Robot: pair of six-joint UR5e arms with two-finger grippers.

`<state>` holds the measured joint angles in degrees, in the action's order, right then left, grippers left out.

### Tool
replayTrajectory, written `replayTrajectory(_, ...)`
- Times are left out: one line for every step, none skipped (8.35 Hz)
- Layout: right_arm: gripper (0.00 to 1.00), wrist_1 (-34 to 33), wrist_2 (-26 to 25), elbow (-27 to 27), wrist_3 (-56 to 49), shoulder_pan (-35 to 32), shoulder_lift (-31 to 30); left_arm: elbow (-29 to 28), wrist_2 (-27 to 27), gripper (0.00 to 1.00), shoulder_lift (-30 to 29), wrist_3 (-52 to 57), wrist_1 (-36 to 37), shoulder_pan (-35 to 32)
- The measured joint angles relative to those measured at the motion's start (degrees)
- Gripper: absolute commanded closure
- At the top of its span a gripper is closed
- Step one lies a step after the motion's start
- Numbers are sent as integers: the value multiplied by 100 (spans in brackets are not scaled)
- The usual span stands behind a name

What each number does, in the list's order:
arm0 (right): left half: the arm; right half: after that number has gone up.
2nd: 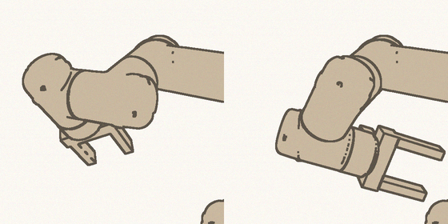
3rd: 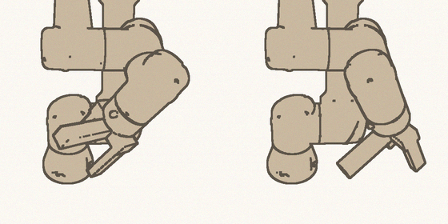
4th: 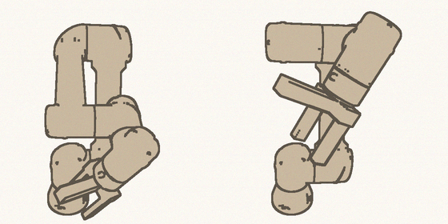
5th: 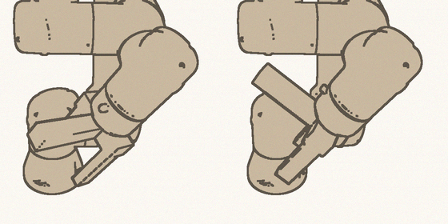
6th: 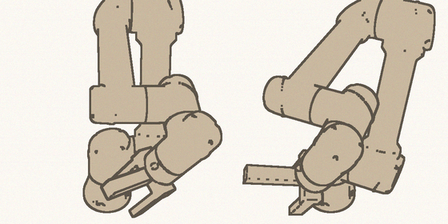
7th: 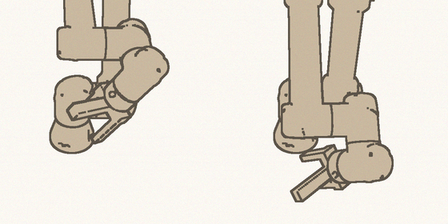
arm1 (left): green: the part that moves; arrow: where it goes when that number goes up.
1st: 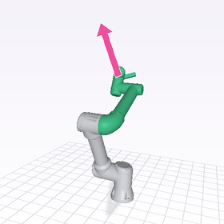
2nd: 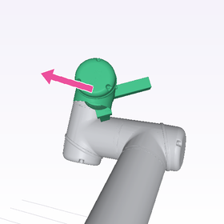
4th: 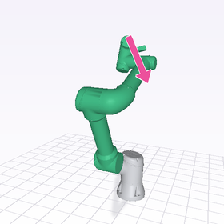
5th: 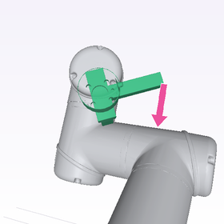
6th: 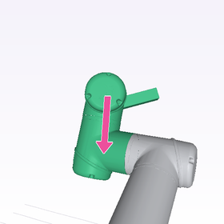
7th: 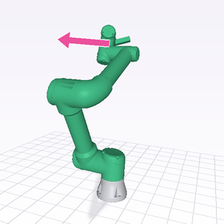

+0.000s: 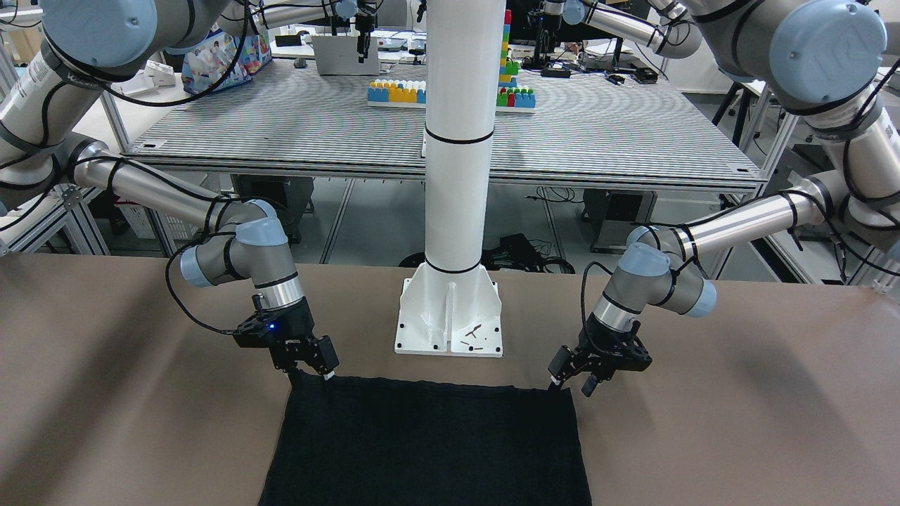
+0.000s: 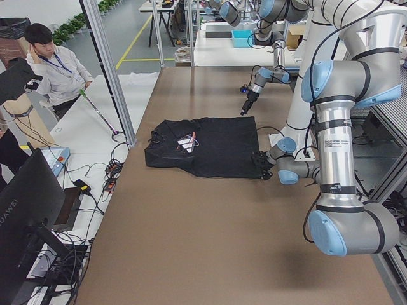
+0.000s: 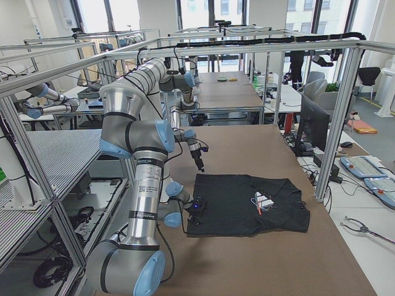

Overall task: Fold clothes
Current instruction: 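Lower both grippers and pinch the two hem corners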

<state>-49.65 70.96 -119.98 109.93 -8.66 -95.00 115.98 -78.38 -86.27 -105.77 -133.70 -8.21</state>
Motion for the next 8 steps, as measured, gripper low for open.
replayTrajectory(6, 33, -2, -4, 2, 2, -31, -144, 48, 0, 9, -56, -106, 115)
replayTrajectory(6, 45, -3, -5, 2, 4, -44, -276, 127, 1, 16, -92, -268, 205)
replayTrajectory(6, 49, -4, -7, 2, 4, -49, -371, 184, 12, 19, -113, -414, 272)
replayTrajectory(6, 51, -3, -8, 2, 5, -51, -411, 224, 30, 22, -129, -505, 305)
replayTrajectory(6, 52, -4, -8, 2, 5, -53, -422, 245, 50, 27, -137, -568, 320)
replayTrajectory(6, 52, -7, -8, 2, 5, -54, -419, 255, 55, 34, -138, -613, 320)
replayTrajectory(6, 52, -10, -8, 2, 5, -58, -410, 259, 58, 44, -132, -638, 320)
replayTrajectory(6, 51, -11, -8, 2, 5, -60, -388, 261, 59, 75, -117, -650, 321)
